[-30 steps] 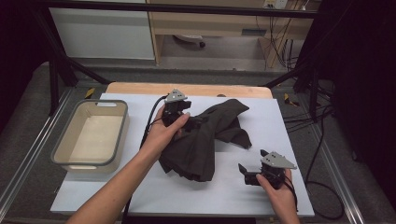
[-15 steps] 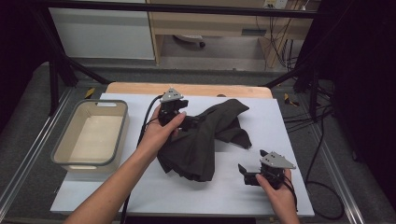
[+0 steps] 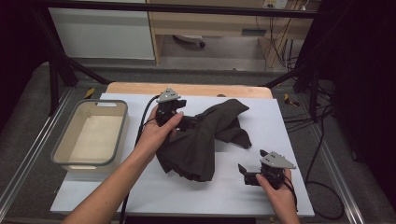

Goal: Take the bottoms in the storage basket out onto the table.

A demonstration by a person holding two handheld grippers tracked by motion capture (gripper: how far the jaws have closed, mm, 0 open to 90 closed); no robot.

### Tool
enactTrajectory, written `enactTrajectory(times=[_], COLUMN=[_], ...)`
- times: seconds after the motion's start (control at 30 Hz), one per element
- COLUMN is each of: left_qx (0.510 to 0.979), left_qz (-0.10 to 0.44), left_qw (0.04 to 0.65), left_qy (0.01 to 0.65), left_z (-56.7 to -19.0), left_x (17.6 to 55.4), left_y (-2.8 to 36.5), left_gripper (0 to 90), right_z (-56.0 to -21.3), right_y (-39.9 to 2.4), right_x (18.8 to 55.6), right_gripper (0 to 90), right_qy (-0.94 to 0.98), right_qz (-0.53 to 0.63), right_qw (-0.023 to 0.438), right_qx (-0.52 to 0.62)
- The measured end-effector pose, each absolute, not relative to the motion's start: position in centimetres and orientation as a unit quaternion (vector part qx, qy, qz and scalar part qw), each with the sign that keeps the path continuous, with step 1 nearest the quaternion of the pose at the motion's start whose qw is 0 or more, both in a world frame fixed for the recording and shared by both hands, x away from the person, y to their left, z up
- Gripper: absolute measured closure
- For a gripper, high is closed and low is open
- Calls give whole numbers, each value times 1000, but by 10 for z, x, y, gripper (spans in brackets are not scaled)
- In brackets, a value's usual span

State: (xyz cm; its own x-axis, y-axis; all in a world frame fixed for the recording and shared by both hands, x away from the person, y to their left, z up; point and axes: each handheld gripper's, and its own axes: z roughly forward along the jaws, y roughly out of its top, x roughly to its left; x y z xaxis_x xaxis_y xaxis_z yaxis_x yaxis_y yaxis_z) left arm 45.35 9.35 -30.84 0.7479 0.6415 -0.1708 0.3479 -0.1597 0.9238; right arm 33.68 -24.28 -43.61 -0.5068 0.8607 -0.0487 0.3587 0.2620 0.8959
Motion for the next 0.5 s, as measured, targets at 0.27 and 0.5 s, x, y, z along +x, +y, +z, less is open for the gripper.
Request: enactTrajectory(times=[0.27,0.5], left_qx=[747,746], left_qz=[138,135], left_qw=[558,560], left_qy=[335,334], left_z=[-306,-312], left_x=[453,446], left_y=[103,109], left_gripper=[61,60], right_z=[-437,-437], right_y=[-242,-242], right_x=[337,337], right_gripper=[16,16], right_qy=[745,744], right_qz=[448,452], right_qw=[279,276], right_qx=[409,408])
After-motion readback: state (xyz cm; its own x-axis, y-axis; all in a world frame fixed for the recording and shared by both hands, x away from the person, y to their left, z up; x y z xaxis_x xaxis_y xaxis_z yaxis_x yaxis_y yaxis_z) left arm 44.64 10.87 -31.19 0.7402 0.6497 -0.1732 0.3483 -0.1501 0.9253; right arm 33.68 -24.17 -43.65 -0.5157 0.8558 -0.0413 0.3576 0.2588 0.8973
